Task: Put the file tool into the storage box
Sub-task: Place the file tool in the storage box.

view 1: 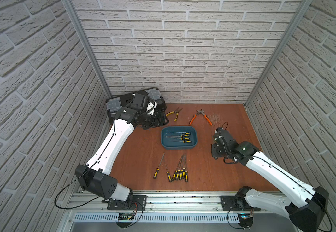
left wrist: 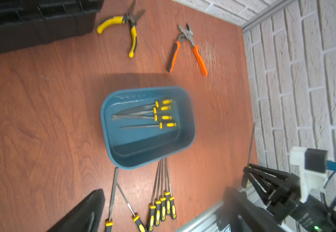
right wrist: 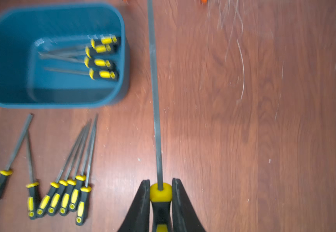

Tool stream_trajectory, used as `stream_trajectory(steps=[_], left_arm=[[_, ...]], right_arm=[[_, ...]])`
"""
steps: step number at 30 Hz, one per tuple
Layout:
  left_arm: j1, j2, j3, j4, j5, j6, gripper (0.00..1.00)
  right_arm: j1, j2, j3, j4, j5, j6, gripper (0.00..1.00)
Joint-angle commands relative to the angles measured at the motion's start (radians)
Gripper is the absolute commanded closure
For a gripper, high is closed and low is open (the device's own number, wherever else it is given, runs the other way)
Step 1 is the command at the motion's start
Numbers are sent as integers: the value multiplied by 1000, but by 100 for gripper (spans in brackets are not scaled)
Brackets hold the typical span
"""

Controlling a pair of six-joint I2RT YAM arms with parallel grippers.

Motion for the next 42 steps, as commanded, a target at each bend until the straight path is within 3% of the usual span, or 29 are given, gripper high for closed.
stream_trajectory(steps=[1,10,15,25,36,39,42], left_arm=[[40,29,38,4,28,-22,2],[110,50,52,-30,5,-68,2],[110,38,45,-72,-45,-81,2],[82,-47,-59,-98,-149,-148,2],[4,-83,-110,-101,-224,-229,2],[-20,-68,-102,-97,-241,-238,2],[-36,-52,-94,-90,-245,-242,2]], right_arm=[[-64,109,133,36,-179,-268,84],[-104,591,664,-129,-391,-597,91],[-96,774,835,-169,-467,-706,91],[-41,912,798,-85,-440,-943,92],[43,926,666,5,-353,-1061,91],[43,914,632,29,-332,-1065,85],[46,906,614,41,-301,-1062,69]])
